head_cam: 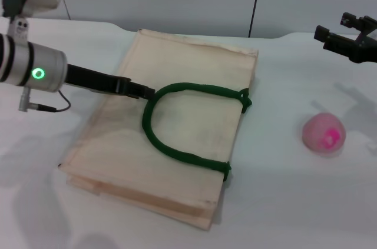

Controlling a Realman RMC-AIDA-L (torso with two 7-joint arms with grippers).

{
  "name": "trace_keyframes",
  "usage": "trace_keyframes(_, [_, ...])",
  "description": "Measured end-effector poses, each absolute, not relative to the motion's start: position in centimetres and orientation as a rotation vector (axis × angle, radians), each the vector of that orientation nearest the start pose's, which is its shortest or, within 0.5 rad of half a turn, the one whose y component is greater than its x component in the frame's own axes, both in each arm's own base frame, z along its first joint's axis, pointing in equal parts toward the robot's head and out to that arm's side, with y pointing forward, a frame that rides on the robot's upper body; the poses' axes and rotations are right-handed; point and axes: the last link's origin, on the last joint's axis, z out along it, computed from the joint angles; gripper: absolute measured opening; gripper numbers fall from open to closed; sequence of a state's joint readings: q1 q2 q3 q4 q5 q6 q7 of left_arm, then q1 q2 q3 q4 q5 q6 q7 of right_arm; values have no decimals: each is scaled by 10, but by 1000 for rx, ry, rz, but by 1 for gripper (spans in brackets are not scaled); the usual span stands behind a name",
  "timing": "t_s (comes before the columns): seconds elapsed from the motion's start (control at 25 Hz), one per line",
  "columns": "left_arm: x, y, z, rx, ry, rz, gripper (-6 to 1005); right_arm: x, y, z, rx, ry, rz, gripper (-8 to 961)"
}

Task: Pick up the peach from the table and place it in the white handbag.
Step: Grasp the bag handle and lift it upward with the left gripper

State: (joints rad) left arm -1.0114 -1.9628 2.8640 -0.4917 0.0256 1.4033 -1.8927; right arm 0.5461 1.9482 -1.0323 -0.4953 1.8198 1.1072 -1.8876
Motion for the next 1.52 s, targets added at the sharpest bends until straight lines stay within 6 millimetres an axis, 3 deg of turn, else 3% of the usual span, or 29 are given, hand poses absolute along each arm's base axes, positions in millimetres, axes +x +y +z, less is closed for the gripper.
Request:
trace_keyframes(0.36, [-256, 413, 11, -2471, -1422, -121, 477, 270, 399, 38, -2256, 637, 781, 854])
trace_keyframes(0.6, [-257, 415, 12, -2450, -1421, -114, 477, 270, 398, 38, -2256, 637, 783, 853])
trace_keyframes(0.96, [-250, 419, -5, -2468, -1392, -104, 477, 269, 399, 37, -2258, 636, 787, 852])
trace_keyframes(1.52, [-255, 421, -14, -2429, -1382, 34, 472, 268, 399, 36, -2259, 637, 788, 850])
